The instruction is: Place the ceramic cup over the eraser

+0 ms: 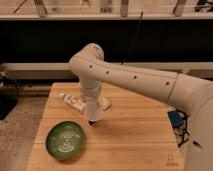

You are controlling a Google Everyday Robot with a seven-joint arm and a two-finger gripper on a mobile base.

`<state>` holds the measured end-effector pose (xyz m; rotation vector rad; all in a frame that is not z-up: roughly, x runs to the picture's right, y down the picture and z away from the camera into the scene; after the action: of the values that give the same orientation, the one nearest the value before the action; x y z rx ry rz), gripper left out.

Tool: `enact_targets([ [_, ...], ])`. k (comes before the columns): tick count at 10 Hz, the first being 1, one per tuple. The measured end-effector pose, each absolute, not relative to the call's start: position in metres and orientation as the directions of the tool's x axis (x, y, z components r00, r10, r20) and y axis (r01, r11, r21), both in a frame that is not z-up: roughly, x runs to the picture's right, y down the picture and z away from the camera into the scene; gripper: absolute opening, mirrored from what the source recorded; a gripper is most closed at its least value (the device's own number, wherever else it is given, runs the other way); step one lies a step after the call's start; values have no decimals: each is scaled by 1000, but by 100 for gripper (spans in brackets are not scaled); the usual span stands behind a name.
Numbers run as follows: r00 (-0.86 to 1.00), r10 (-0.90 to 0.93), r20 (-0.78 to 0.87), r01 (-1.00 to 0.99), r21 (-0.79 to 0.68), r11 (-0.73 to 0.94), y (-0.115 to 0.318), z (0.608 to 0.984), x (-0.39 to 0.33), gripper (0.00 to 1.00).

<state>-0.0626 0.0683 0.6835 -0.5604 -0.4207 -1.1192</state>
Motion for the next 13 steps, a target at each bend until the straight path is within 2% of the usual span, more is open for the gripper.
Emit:
enact_targets([
  [3,379,-716,586,925,-205,322,73,688,-68,0],
  [13,362,-699,616,931,-211,296,104,739,-73,0],
])
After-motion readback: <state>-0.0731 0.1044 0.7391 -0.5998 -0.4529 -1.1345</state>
